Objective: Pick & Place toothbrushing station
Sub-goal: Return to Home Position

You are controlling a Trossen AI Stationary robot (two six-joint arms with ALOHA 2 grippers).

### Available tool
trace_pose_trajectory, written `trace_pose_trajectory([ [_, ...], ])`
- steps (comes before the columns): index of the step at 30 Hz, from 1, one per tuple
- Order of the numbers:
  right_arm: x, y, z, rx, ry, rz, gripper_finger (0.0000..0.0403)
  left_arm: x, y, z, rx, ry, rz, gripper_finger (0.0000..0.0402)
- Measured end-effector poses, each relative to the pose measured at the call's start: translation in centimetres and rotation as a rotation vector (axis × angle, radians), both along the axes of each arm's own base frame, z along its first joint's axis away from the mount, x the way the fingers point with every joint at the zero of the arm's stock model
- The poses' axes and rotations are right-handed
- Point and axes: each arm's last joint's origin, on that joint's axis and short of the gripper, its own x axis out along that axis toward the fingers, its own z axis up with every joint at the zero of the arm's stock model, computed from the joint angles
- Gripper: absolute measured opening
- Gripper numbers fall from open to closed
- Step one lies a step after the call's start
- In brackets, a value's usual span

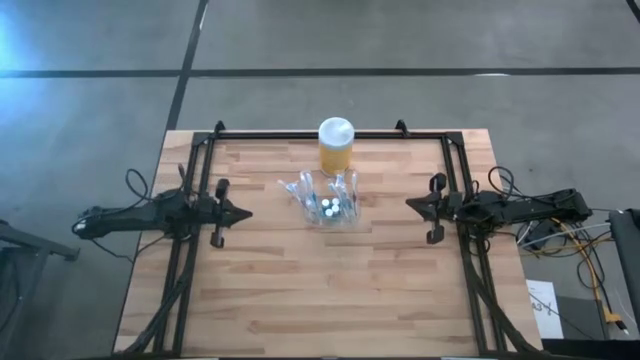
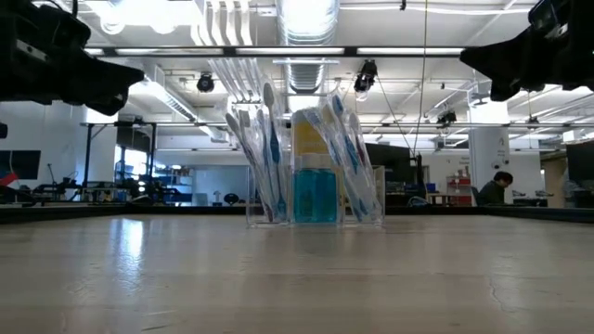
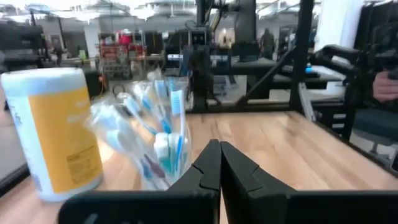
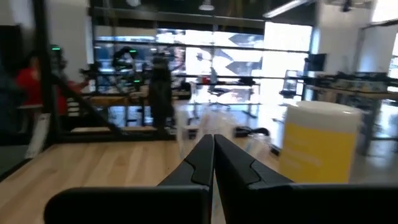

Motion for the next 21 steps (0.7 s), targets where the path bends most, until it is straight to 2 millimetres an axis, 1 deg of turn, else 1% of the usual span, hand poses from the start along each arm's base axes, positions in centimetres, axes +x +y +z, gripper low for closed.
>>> trace_pose_trajectory([
  [2, -0.01, -0.1, -0.04, 0.007, 0.004, -0.035, 0.0008, -0.02, 0.0, -0.05, -0.011, 0.005, 0.001, 0.0001],
  [9, 0.02, -0.1, 0.0, 0.026, -0.004, -0.032, 0.0008, -0.05, 0.0, 0.07, -0.018, -0.01, 0.0, 0.0002],
  [13, 0.06, -0.09, -0.09, 0.023, 0.006, -0.033, 0.0008, -0.04, 0.0, 0.05, -0.019, -0.007, 0.0, 0.0009],
  [21, 0.16, -0.08, -0.32, 0.018, 0.031, -0.032, 0.0008, -0.03, 0.01, -0.08, -0.079, 0.007, 0.0, 0.0015],
])
